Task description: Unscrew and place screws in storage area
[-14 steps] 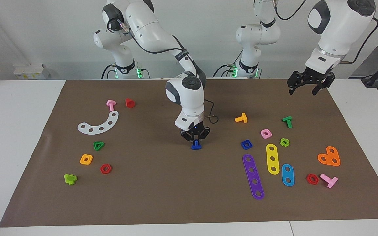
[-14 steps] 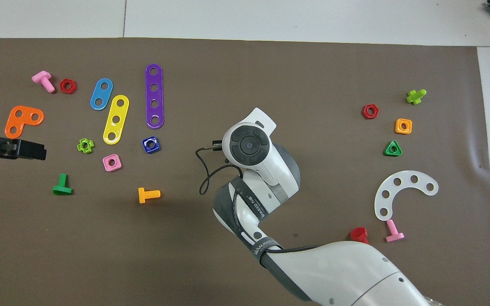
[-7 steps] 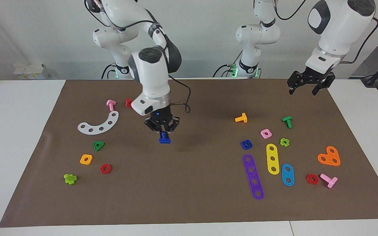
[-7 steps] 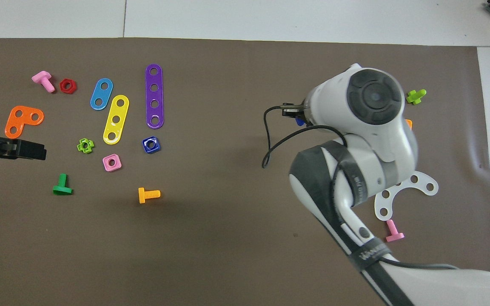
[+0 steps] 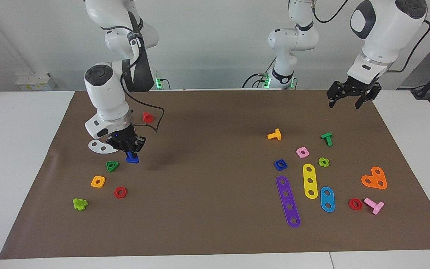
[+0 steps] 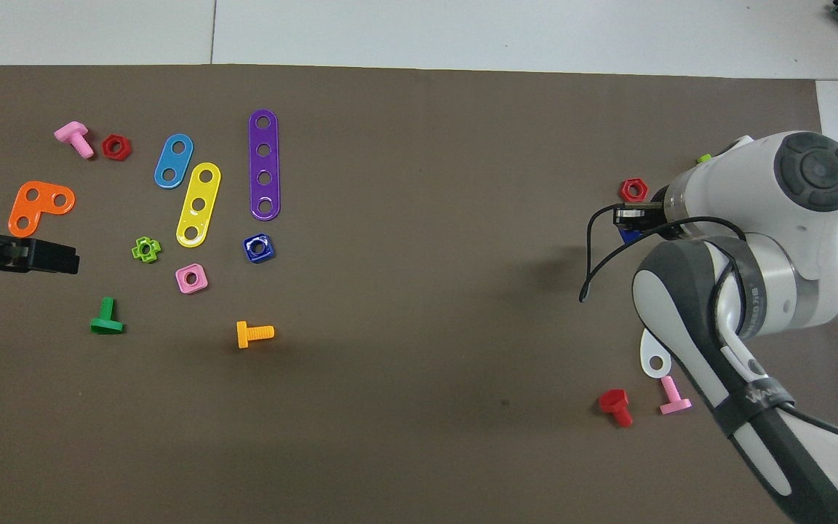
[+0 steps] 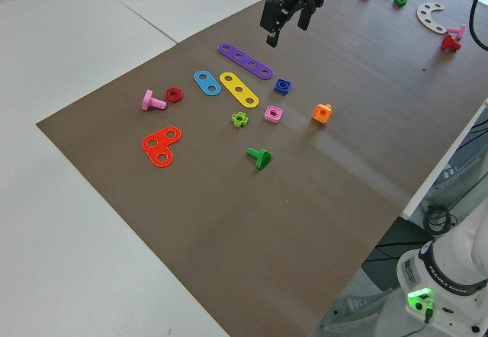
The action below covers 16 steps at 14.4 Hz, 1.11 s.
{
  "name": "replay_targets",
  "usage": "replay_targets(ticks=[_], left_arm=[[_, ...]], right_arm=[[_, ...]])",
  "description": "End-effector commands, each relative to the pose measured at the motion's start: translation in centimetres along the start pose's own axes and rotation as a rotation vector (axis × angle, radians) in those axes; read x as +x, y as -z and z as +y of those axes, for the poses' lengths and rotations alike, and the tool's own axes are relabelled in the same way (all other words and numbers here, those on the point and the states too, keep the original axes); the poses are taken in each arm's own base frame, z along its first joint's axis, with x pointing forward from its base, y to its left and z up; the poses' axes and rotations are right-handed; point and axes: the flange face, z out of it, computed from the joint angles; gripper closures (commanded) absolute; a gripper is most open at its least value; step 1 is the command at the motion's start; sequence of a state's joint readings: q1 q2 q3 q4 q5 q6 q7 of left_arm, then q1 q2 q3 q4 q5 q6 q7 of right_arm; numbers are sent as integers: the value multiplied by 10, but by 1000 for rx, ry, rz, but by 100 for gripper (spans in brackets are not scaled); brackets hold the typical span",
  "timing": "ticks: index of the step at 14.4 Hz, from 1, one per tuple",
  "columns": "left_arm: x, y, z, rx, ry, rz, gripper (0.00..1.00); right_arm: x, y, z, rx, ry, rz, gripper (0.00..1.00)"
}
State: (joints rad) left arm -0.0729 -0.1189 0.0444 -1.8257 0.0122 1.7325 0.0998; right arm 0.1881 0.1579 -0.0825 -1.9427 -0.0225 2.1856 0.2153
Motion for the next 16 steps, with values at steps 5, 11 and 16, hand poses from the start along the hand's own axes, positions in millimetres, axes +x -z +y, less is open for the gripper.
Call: replay_targets(ticks=[5,11,16], left_arm=[[-6,4,-3,22,-9,12,0],[-6,4,-3,22,-9,12,0],[-6,4,-3,22,-9,12,0]], right_arm=[[-5,-64,23,10,2,4,100],[-5,-89,35,6,-21,1,95],[1,-72,33,9,-55,16,0]])
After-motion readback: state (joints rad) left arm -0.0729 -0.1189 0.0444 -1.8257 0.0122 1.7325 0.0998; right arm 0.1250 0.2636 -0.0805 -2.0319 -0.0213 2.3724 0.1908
